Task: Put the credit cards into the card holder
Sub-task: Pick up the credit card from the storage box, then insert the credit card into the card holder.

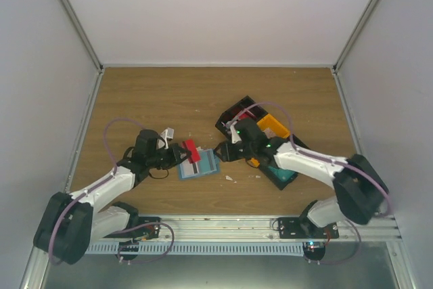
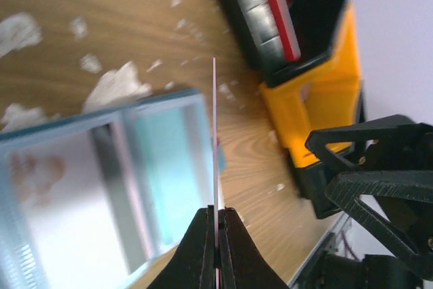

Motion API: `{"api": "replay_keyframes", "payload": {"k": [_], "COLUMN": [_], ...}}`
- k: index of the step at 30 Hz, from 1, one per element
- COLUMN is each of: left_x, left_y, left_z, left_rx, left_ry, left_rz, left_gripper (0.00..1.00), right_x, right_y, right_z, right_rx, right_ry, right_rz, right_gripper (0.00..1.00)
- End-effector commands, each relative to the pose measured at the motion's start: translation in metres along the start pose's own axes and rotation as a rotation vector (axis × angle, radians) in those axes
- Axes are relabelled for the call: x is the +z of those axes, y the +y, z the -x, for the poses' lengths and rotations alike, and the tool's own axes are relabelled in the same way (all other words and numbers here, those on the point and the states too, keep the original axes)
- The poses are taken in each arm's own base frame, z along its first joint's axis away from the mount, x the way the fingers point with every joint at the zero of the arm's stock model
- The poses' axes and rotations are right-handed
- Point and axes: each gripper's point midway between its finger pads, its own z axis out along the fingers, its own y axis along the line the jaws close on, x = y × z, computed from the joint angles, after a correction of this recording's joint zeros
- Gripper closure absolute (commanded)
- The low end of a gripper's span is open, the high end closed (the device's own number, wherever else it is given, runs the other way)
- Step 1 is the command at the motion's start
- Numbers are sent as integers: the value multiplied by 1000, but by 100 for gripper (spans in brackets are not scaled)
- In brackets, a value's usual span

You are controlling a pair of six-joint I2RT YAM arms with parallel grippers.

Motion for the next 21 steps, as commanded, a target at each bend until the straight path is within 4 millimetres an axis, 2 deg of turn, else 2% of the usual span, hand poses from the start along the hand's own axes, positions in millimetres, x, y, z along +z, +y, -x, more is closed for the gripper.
{"api": "replay_keyframes", "payload": {"k": [1, 5, 11, 15, 21], "left_x": [7, 13, 19, 20, 19], "left_y": [23, 30, 38, 36, 25], "left_z": [-18, -29, -40, -39, -28], "left_rx": [-20, -54, -73, -60, -28], "left_ry": [57, 85, 113, 110, 76], "left_rz": [20, -13, -38, -61, -80], "left_gripper": [100, 100, 100, 100, 100], "right_x": [31, 53, 69, 75, 79], "right_y": [-13, -16, -27, -36, -47], "right_z": [-17, -32, -44, -53, -63], "right_rx": [-128, -162, -176, -168, -151], "right_ry": [103, 190, 268, 318, 373], "right_rz": [-168, -199, -252, -284, -334], "right_gripper": [48, 49, 50, 55, 64]}}
